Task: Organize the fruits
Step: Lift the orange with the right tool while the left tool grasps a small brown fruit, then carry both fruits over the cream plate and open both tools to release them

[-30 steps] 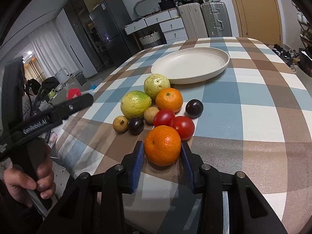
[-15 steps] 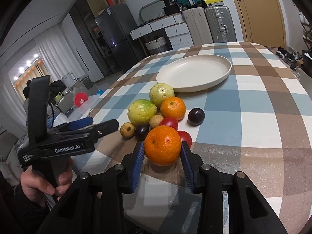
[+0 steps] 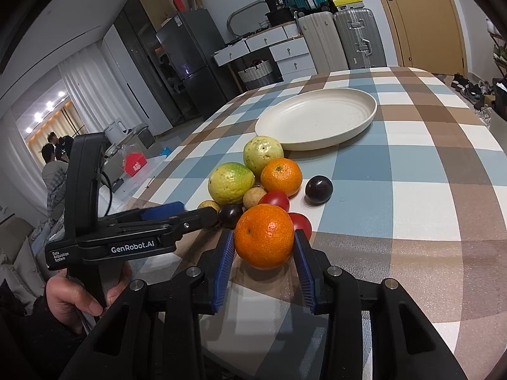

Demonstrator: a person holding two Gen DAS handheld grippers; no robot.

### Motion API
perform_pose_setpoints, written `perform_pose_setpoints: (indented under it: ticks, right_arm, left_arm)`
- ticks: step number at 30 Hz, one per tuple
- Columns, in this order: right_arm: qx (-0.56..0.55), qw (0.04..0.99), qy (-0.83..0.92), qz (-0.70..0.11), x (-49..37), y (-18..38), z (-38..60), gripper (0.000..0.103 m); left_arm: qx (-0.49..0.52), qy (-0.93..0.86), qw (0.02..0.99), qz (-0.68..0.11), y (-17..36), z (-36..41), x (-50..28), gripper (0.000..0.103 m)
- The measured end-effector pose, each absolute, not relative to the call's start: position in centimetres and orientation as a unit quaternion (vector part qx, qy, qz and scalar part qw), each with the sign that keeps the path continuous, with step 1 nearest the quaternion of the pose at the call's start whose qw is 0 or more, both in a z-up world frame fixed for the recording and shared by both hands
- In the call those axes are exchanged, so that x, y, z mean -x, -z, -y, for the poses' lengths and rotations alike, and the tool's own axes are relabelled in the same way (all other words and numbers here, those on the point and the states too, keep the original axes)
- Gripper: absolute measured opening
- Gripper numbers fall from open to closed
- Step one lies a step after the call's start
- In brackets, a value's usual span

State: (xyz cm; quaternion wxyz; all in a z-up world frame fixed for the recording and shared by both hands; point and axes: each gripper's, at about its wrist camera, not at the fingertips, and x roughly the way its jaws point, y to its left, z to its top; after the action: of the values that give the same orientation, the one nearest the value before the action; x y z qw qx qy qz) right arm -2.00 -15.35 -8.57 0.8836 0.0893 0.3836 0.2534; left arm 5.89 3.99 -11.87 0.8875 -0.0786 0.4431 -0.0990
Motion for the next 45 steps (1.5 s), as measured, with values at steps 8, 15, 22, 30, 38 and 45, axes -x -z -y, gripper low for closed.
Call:
perform_pose_setpoints:
  ticks: [8,15,22,30,38,45]
  right_arm:
    - [-0.091,0.884,-0.252,-0.383,2.0,8.7,15.3,0.038]
    - [-0.092,0.885,-0.251,-0.381,2.1,8.7,15.4,0.038]
    - [-0.103,0.887,-0.253,-0.371,2.1,8.5,15.8,0.038]
    - [-0.121,0.891,-0.259,-0.353,2.0,7.5,16.3,0.038]
    - [-0.132,0.897,-0.262,-0.332,0.7,5.5,16.6,0.038]
    - [-0.136,0.9,-0.261,-0.321,-1.3,3.8,17.1,0.038]
  left_arm:
    - [0.121,0.161,0.875,-0.44,12.3,-4.3,-6.1,0.028]
    - [0.131,0.178,0.872,-0.438,12.4,-4.2,-6.0,0.025]
    - [0.136,0.179,0.872,-0.434,12.0,-4.5,-5.5,0.025]
    - [0.144,0.183,0.88,-0.414,9.9,-5.1,-4.9,0.025]
    - [0.154,0.191,0.884,-0.397,7.3,-5.4,-5.3,0.025]
    - [0.149,0.196,0.888,-0.388,4.9,-5.1,-7.5,0.025]
